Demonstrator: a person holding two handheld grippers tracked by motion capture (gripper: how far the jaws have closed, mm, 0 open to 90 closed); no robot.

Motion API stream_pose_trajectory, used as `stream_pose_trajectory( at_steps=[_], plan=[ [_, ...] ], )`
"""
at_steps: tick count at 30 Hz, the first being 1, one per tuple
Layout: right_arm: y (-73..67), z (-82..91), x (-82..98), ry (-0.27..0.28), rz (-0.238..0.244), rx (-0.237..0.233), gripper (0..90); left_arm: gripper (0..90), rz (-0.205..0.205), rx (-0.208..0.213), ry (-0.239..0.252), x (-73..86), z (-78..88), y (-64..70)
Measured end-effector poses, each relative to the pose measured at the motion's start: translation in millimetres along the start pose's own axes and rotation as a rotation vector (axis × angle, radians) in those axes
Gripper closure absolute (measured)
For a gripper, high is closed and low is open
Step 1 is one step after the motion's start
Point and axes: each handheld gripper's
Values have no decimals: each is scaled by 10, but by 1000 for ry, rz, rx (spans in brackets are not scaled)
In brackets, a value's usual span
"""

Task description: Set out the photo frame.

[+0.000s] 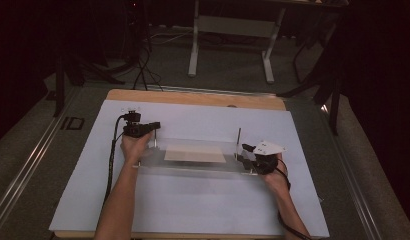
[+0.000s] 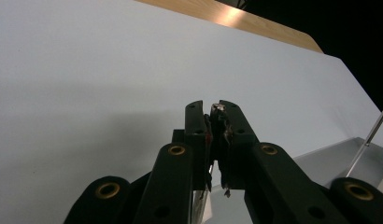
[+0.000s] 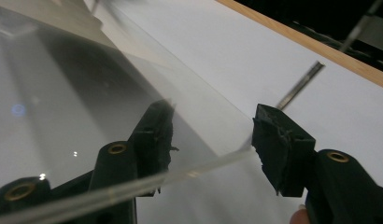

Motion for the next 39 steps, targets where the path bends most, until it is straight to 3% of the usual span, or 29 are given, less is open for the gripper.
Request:
stream_pose_trajectory(
  at_steps=[5,10,14,16,19,29,34,37,39],
  plan=[
    [-2,-21,-1,13,-1,-22,468,834,-5,-5,0,2,3,8],
    [8,-18,-9,12,-19,-29,469,823,6,17,5,12,8,-13],
    [6,-18,-7,12,-19,-29,470,816,-20,8,13,27,22,0],
    [7,-19,-6,16,-21,-30,471,752,-27,-3,26,42,39,3],
    [10,-19,-11,14,-23,-31,471,731,-34,3,39,73,83,-23],
    [13,-19,-16,14,-29,-34,471,657,-116,-25,96,279,362,-42],
    [16,-18,-18,13,-31,-35,471,641,-180,-73,89,418,470,-31],
    [17,-18,-18,13,-32,-35,471,629,-192,-85,91,453,513,-41],
    [17,-18,-19,13,-32,-35,471,621,-211,-118,91,484,557,-50]
  ],
)
Point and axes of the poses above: each handheld gripper's, and its own axes: z roughly backward along the jaws, x roughly out of its underside, y roughly to its right, and after that the axes turned 10 degrees about -y, right-handed
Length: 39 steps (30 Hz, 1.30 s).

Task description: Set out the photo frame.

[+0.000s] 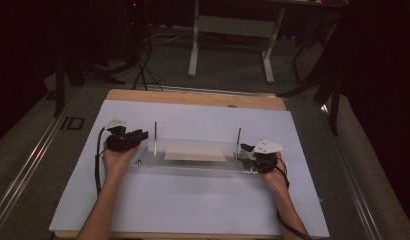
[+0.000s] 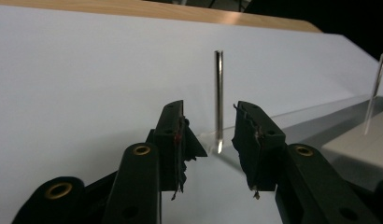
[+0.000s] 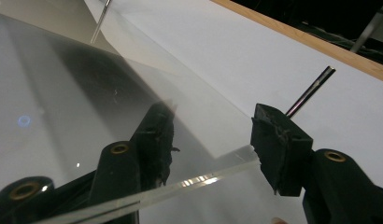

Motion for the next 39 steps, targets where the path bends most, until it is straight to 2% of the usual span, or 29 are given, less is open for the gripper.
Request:
stream_pose_trajectory(
  at_steps=[3,7,10,14,17,26,30,32,39],
  plan=[
    [1,0,0,2,-3,0,472,621,-53,-50,-9,55,64,13],
    [14,0,-6,7,-14,-6,472,588,-139,-82,-18,139,119,90],
    [21,-1,-12,11,-18,-7,472,579,-154,-69,-14,187,142,139],
    [23,0,-14,7,-18,-9,472,560,-174,-83,-20,241,153,165],
    [32,0,-22,7,-21,-13,472,550,-204,-97,-30,287,143,186],
    [53,4,-51,-5,-34,-24,472,544,-368,-88,15,292,132,409],
    [67,7,-72,-14,-41,-30,472,505,-389,-102,25,270,120,446],
    [87,8,-96,-19,-52,-38,474,491,-390,-92,43,263,124,451],
    [123,12,-133,-21,-72,-47,475,463,-402,-65,59,197,127,497]
  ],
)
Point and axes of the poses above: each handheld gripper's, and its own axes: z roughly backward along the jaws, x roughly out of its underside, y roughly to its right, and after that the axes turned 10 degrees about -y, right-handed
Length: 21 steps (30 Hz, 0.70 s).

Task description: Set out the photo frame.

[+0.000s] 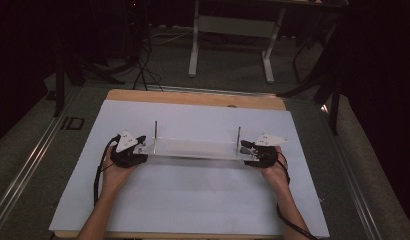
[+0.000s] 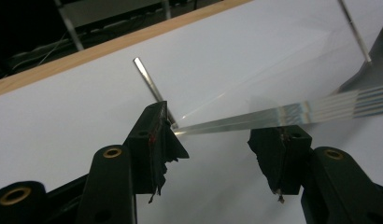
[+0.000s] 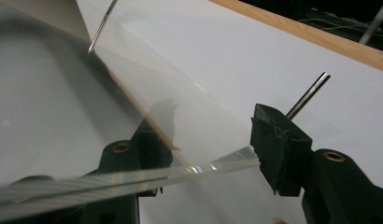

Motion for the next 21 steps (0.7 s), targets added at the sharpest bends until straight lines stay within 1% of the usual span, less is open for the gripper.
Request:
stream_pose_trajectory(
  at_steps=[2,4,8,13,15,18,21],
  plan=[
    [17,2,-21,3,-15,-2,479,457,8,18,16,-20,-7,-2],
    [22,3,-29,4,-18,-1,483,457,18,28,32,-37,-20,-3],
    [40,10,-68,6,-22,7,496,439,53,57,48,-65,-46,-38],
    [52,12,-82,4,-27,6,498,440,53,66,54,-73,-51,-61],
    [55,11,-89,5,-33,6,499,429,51,60,55,-80,-47,-66],
    [61,13,-98,2,-35,5,499,378,51,54,60,-95,-47,-72],
    [65,11,-107,2,-37,7,500,349,52,69,68,-119,-48,-84]
  ],
)
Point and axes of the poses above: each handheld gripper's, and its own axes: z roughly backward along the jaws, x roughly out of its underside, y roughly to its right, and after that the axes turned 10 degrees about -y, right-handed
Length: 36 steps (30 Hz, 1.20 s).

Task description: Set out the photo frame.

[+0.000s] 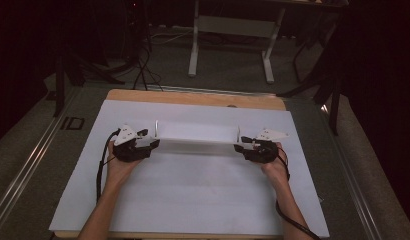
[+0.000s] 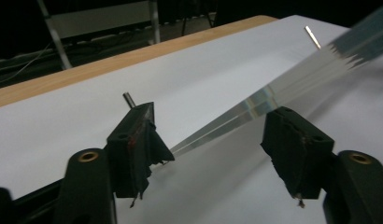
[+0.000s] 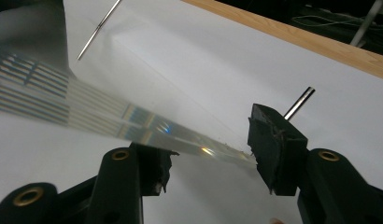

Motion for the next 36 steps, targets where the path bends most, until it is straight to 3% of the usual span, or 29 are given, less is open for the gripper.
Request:
stream_pose_trajectory(
  at_steps=[5,15,20,25,36],
  plan=[
    [11,-3,-16,7,-15,3,501,346,18,15,30,-34,-20,-7],
    [47,-6,-58,19,-38,11,513,296,24,22,41,-131,-82,-32],
    [46,-14,-66,31,-48,24,514,338,41,41,56,-146,-135,-18],
    [48,-19,-73,50,-61,47,523,336,65,32,75,-162,-173,-27],
    [48,-29,-122,53,-58,98,547,337,69,1,63,-233,-231,-48]
  ],
)
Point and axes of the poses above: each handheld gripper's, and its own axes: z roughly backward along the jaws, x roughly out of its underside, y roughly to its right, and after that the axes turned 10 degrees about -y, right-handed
